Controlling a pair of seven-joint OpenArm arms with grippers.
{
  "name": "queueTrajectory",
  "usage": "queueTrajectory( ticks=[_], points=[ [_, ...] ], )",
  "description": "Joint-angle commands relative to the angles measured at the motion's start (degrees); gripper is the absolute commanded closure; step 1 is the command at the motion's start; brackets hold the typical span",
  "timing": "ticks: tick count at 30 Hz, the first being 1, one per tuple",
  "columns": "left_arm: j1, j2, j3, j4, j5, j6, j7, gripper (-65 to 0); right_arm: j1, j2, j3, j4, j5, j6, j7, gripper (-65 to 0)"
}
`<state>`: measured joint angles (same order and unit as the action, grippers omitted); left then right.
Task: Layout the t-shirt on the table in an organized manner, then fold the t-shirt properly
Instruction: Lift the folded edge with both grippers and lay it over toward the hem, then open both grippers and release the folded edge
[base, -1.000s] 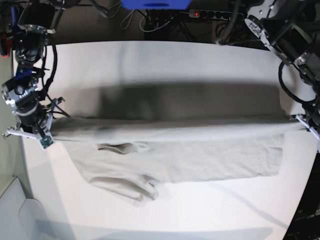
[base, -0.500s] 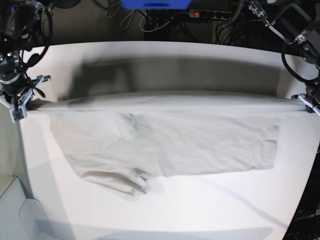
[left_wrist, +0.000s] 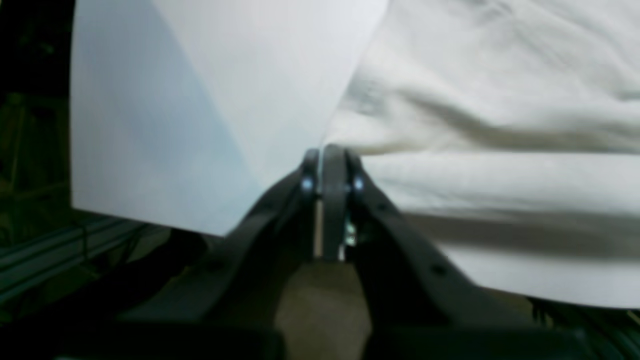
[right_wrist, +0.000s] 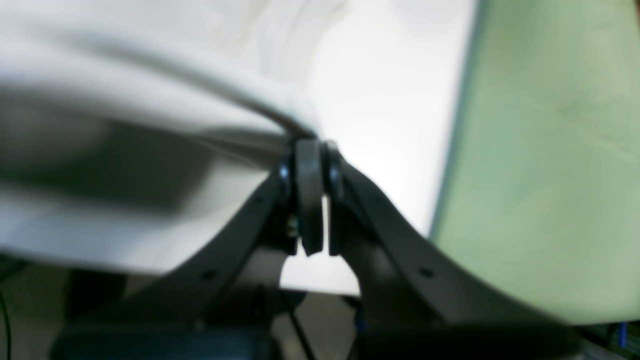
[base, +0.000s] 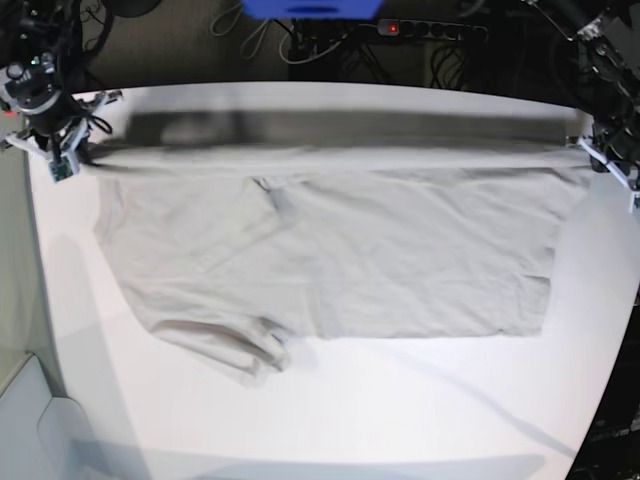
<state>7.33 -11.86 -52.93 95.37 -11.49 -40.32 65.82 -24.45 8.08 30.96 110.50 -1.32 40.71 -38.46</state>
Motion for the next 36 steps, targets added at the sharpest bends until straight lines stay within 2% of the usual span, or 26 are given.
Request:
queueTrajectory(
  ticks=[1,9,19,24,36],
  points=[
    [0.18,-1.2,-0.22,1.02,-0.34,0.32,-0.55,-0.4,-0.74,0.85,-0.15,0.93,0.22,-0.71,1.05,0.0],
    [2.91,-1.2,-0.22,1.02,-0.16,0.32,-0.46,-0.3,-4.43,1.2,-2.08,1.11,0.22,-0.71,1.14,0.0],
    [3.17,-2.43,-0.22,1.02,-0.16,0.32,-0.02,-0.3,-8.48,6.12,-1.99,1.37,0.4,-0.71,1.14,0.0],
    [3.17,-3.75,-0.22,1.02,-0.69,0.32,-0.11,-0.3,-8.48,6.56,-1.99,1.46,0.4,-0.71,1.14,0.0],
    [3.61,-3.75,-0.13,0.93,-0.16,0.32,-0.02,-0.4,-9.88,6.47,-2.43,1.37,0.22,-0.71,1.05,0.0]
  ],
)
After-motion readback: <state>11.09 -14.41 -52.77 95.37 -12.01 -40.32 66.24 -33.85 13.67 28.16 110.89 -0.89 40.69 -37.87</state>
